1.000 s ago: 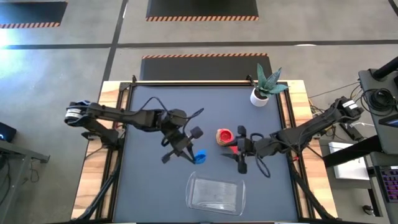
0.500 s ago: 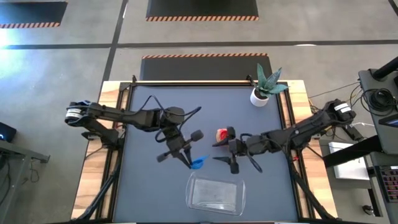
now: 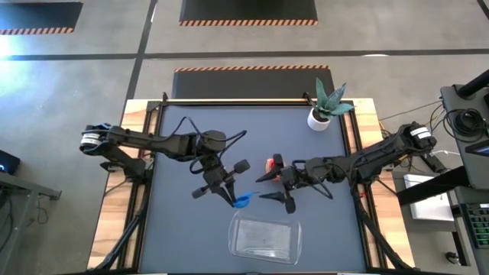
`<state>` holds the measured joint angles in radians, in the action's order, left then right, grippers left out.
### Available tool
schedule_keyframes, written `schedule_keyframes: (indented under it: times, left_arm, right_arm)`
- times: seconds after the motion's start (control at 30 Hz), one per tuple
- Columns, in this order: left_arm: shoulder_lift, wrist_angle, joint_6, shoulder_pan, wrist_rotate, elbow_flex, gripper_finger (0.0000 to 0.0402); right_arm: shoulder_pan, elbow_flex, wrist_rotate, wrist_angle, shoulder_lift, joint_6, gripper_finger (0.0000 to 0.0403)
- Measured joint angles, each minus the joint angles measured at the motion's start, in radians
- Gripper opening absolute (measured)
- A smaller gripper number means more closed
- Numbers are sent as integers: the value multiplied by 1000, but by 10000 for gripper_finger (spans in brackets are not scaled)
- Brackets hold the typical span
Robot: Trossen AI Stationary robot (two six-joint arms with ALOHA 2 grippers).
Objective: Nest measuring cups in basket
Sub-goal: Stack the blue measuring cup on top of the orange measuring cup
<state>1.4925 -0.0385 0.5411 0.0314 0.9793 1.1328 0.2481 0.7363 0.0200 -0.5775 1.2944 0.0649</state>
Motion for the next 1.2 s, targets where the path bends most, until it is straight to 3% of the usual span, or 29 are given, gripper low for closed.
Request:
schedule_keyframes:
  times: [0.5, 0.7, 0.93, 1.07, 1.2]
  left_arm:
    - [1, -93, 0, -2, -42, 1, 0]
    - [1, -95, -2, -2, -64, 1, 0]
    - [1, -97, -28, -2, -114, 1, 0]
    - [1, -93, -58, -4, -131, 1, 1]
    - [-18, -42, -143, -17, -243, 1, 21]
  right_arm:
    - [0, 29, -2, 4, 0, 13, 210]
    - [0, 29, 5, 4, 0, -21, 151]
    - [0, 29, 10, 9, 0, -78, 22]
    - [2, 29, 64, 45, 0, -85, 10]
    - [2, 29, 121, 120, -9, -68, 9]
